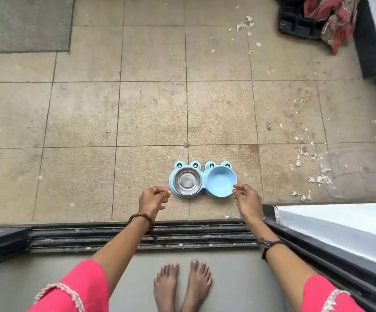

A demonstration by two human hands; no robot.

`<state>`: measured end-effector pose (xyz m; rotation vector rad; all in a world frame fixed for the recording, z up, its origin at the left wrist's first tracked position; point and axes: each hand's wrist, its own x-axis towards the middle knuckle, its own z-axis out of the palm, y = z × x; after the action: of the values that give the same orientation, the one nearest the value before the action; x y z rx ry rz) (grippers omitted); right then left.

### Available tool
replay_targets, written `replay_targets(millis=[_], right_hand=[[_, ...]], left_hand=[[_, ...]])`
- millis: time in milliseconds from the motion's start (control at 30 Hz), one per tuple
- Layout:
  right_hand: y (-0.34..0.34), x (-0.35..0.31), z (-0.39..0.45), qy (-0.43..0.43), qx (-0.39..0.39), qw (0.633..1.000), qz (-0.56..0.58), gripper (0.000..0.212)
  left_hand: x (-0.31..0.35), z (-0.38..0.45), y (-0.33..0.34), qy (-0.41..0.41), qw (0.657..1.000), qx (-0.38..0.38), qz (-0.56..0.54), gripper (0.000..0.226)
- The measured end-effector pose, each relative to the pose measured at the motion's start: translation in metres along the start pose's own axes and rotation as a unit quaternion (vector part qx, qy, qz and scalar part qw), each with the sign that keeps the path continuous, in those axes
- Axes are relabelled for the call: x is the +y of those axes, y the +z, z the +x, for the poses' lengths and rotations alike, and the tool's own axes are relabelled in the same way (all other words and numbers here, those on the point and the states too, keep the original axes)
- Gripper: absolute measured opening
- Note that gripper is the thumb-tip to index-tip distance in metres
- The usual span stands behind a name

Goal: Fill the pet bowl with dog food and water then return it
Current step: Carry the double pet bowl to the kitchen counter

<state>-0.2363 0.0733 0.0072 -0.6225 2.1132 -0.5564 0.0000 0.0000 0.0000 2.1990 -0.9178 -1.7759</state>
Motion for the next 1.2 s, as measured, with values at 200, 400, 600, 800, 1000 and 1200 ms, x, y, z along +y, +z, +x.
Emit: replay_targets(millis=[200,400,600,800,1000,1200], right_hand=[[0.031,0.042,0.072,0.036,0.038,0.998,0.030,0.026],[0.052,0.071,0.118,0.095,0.017,0.992,0.086,0.051],[0.068,0.096,0.135,0.110,0.020,0.989,0.102,0.045],[0.063,0.101,0.146,0.134,0.010,0.984,0.113,0.049],[0.057,0.099,0.148,0.174,-0.042,0.969,0.169,0.045],[0.046,0.085,0.131,0.164,-0.061,0.967,0.184,0.054]], left_hand=[[-0.031,0.077,0.033,-0.008,1.000,-0.006,-0.021,0.019],[-0.041,0.127,0.059,-0.011,1.000,-0.014,-0.009,0.063],[-0.051,0.154,0.072,-0.018,1.000,0.002,-0.007,0.061],[-0.057,0.165,0.072,-0.031,0.998,0.033,-0.050,0.048],[-0.047,0.161,0.065,-0.065,0.994,-0.015,-0.091,0.033],[-0.032,0.135,0.046,-0.028,0.989,-0.037,-0.138,0.037]])
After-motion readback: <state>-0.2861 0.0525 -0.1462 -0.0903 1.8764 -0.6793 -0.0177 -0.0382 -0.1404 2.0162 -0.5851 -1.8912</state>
